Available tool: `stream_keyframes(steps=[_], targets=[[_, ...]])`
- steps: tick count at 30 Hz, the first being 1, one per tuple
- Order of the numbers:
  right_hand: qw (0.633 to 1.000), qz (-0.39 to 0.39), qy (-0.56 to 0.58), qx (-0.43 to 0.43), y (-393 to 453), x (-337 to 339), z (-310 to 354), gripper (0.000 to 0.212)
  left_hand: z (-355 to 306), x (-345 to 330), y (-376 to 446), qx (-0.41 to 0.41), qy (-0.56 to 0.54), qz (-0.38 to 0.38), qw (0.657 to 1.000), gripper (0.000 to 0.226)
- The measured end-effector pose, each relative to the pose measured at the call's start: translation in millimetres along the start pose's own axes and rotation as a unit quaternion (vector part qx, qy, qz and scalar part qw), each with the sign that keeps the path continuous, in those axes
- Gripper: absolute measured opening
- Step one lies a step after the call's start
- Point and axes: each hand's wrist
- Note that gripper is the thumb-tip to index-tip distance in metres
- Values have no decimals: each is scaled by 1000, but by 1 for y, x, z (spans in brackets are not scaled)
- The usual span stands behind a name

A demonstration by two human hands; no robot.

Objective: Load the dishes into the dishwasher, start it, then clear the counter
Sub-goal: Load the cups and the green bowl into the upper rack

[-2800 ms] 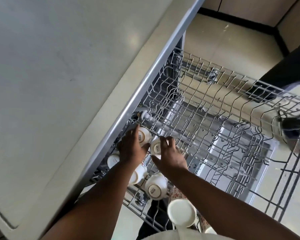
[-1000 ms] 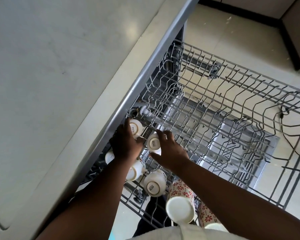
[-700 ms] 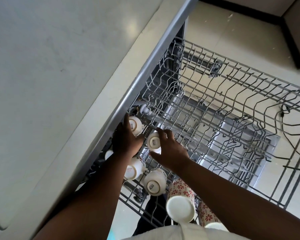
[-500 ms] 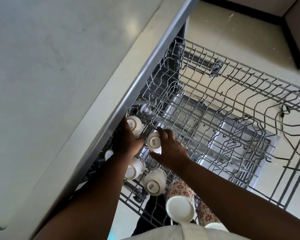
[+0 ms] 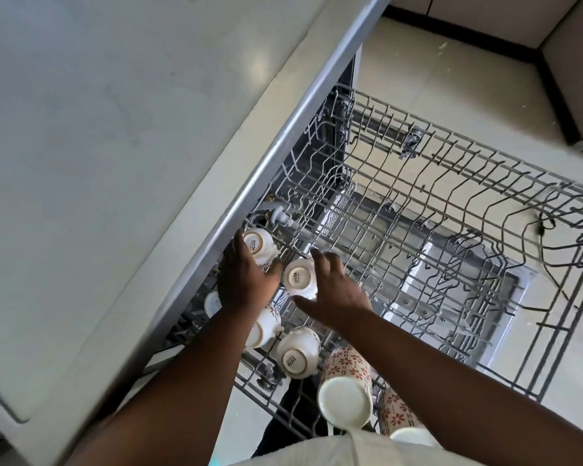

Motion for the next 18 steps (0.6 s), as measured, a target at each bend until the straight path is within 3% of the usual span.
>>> stream_keyframes(steps=[6, 13, 18], targets=[[998, -36, -46, -26, -30, 23, -4, 93, -7, 13, -43, -3, -15, -9, 1000, 95], [989, -75, -122, 24, -79, 54, 6, 97, -11, 49, -128, -158, 27, 56, 985, 75], [965, -87, -226, 101, -113, 76, 42, 100, -7, 90, -166, -261, 55, -33, 963, 62]])
Point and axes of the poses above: each hand's wrist, its own y-axis towards the middle knuckle, its own x-axis out of the back of the hand, z = x × y, and after that the axes turned 2 degrees about -x, right-handed
